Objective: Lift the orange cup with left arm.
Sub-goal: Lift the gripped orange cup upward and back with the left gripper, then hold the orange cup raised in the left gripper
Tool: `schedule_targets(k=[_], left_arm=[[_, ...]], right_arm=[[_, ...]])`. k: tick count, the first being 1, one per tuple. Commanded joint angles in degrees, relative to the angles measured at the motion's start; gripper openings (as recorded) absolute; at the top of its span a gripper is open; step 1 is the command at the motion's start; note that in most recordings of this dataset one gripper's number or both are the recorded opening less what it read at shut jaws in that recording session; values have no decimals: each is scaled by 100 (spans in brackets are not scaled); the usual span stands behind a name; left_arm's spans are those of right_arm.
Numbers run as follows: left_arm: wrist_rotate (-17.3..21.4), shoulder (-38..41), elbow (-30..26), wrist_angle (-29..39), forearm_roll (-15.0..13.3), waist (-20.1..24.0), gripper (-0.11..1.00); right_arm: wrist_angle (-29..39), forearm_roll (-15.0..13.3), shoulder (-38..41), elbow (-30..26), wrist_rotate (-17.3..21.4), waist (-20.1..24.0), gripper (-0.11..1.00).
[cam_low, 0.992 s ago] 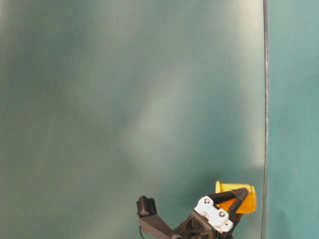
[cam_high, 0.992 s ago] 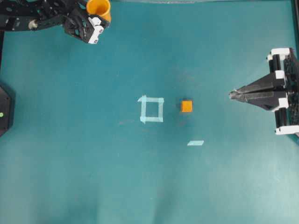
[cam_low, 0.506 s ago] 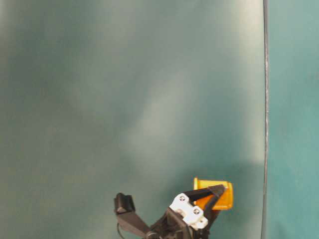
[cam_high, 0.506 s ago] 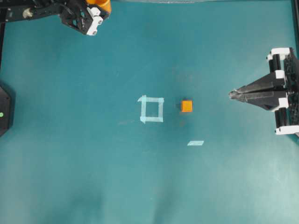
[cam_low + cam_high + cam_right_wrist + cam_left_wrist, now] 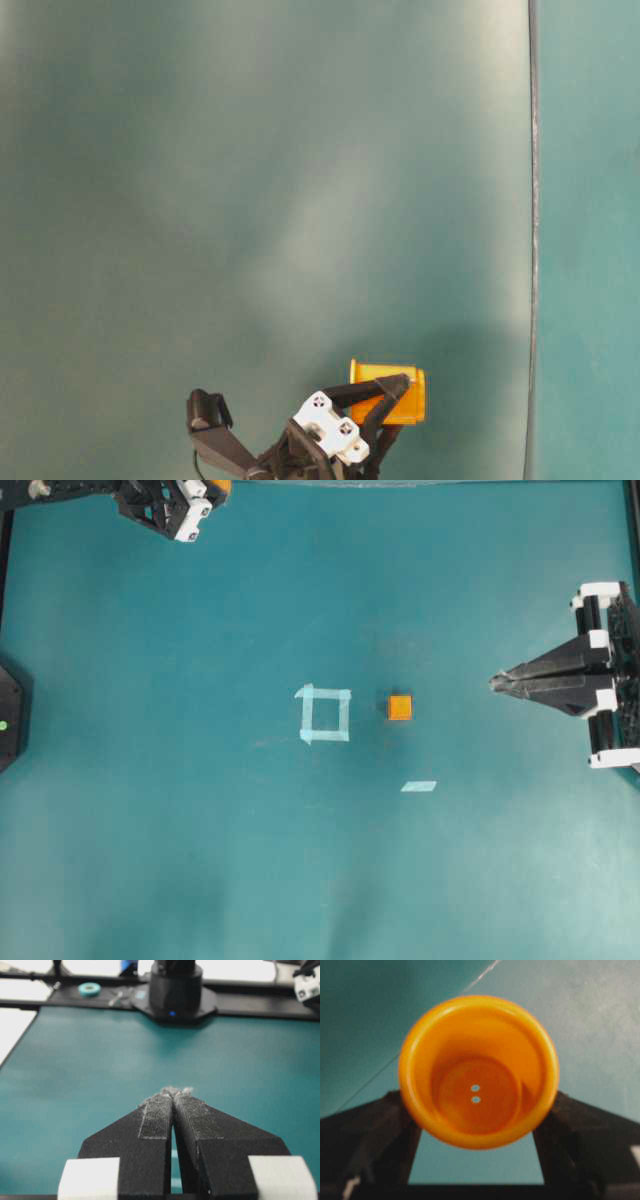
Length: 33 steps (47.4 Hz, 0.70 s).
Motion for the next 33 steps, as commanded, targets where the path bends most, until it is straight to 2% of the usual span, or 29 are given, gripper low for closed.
schedule_targets(k=[1, 33], left_arm=[[9, -176, -193, 35, 18, -18, 64], [35, -475, -501, 712, 62, -18, 64]], right_arm=[[-18, -9, 9, -167, 0, 9, 0], [53, -9, 0, -185, 0, 9, 0]])
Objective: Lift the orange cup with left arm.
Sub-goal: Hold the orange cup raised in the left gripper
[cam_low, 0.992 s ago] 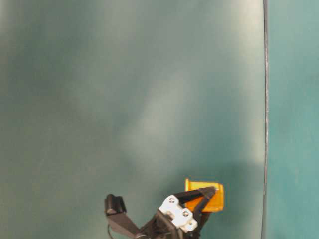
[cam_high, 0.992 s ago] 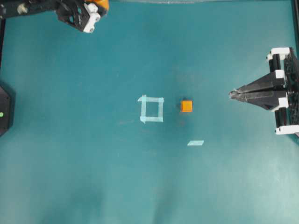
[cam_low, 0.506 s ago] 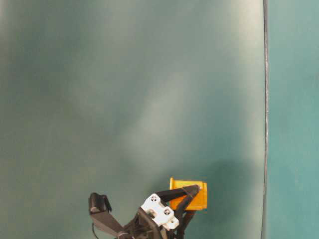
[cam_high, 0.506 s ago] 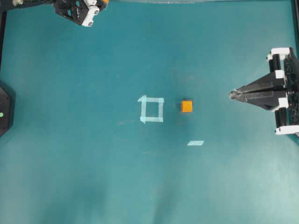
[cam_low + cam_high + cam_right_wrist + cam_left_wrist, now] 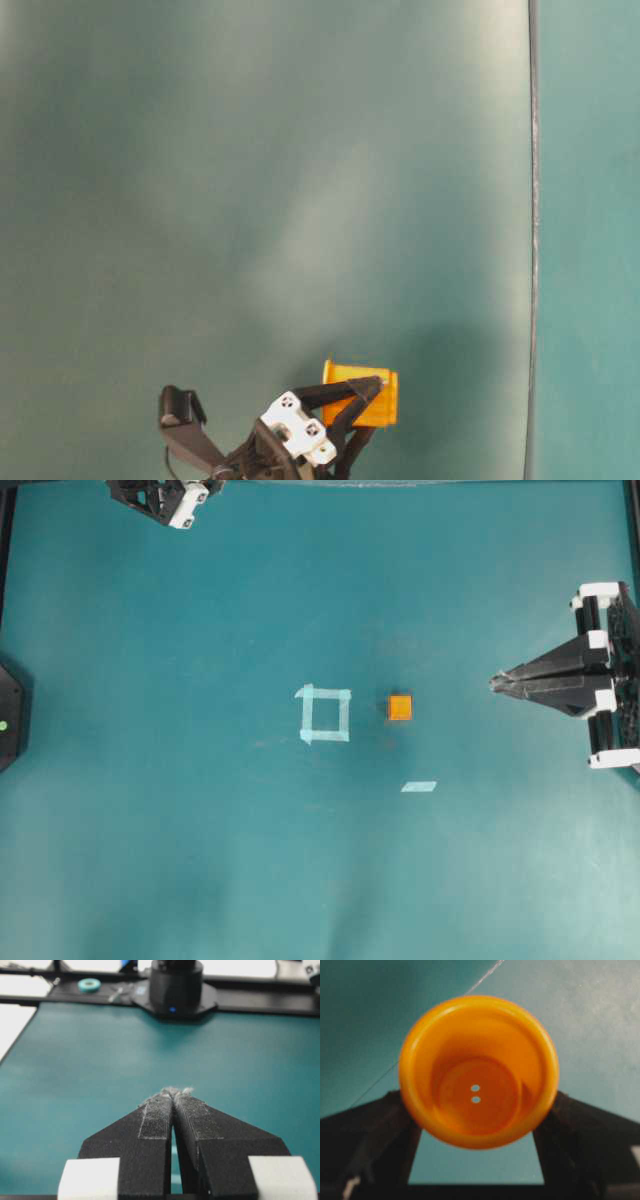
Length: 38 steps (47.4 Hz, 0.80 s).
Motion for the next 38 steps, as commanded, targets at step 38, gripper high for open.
schedule_targets(k=[38], left_arm=[[-9, -466, -141, 185, 26, -9, 64]], right_arm=[[-26, -9, 9, -193, 0, 18, 0]])
